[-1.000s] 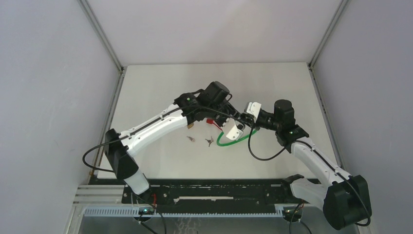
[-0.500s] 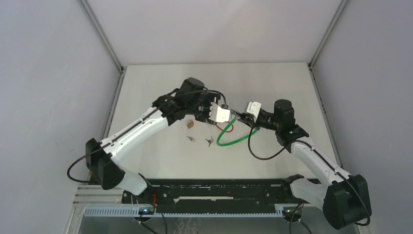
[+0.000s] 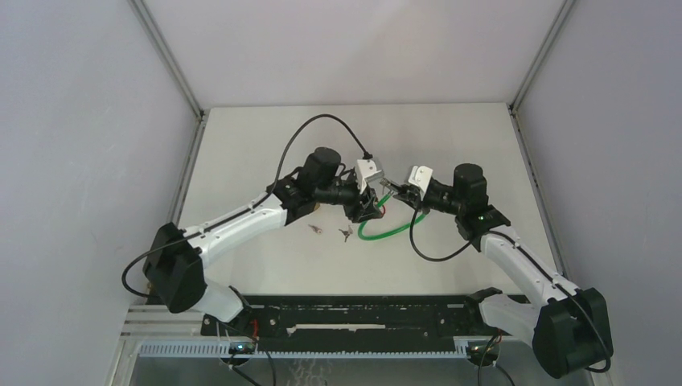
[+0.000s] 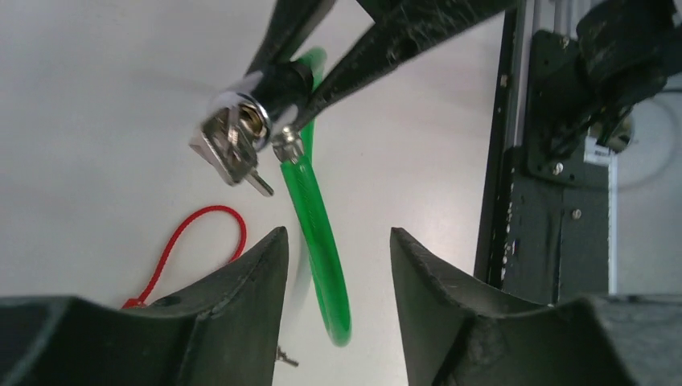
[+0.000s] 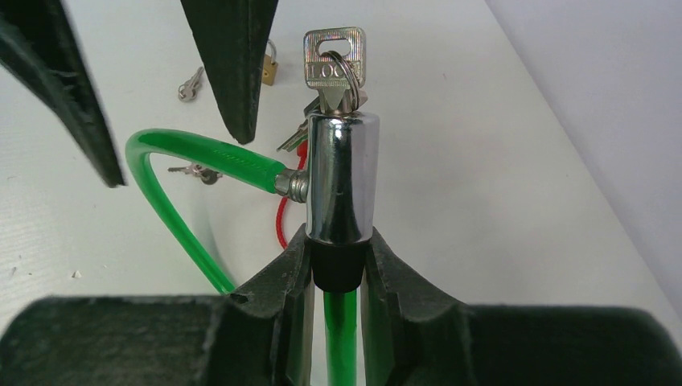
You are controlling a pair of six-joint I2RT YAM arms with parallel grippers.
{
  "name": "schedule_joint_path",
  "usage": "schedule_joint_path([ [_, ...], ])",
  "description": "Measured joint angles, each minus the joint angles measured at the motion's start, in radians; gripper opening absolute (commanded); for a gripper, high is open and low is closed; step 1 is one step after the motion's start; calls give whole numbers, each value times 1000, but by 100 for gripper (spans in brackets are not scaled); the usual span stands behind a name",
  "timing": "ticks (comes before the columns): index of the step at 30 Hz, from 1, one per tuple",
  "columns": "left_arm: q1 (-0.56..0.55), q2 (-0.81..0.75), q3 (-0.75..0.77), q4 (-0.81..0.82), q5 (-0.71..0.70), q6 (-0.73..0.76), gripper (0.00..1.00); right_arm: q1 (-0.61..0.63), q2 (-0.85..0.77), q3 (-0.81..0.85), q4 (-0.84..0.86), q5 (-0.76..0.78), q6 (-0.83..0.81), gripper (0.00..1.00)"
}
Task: Lock with the key
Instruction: Lock the lock at the center of the board.
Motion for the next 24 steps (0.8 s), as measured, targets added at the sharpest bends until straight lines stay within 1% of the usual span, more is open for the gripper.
schedule_joint_path([
  [3, 0, 21, 0, 69, -3, -94, 39, -7, 0, 0, 0, -2, 2, 0],
  [6, 0, 34, -5, 115, -21, -148, 31, -19, -3, 0, 0, -8, 3, 0],
  [14, 1, 58, -30, 165, -48, -200, 3, -55, -13, -5, -6, -50, 11, 0],
  [15, 1, 58, -31, 167, -48, -202, 1, -58, -14, -5, -7, -56, 10, 0],
  [20, 7, 58, -31, 168, -28, -186, 1, -66, -18, -5, -18, -85, -7, 0],
  [24, 26, 58, -31, 169, 18, -163, 0, -68, -24, -5, -19, -103, -18, 0],
])
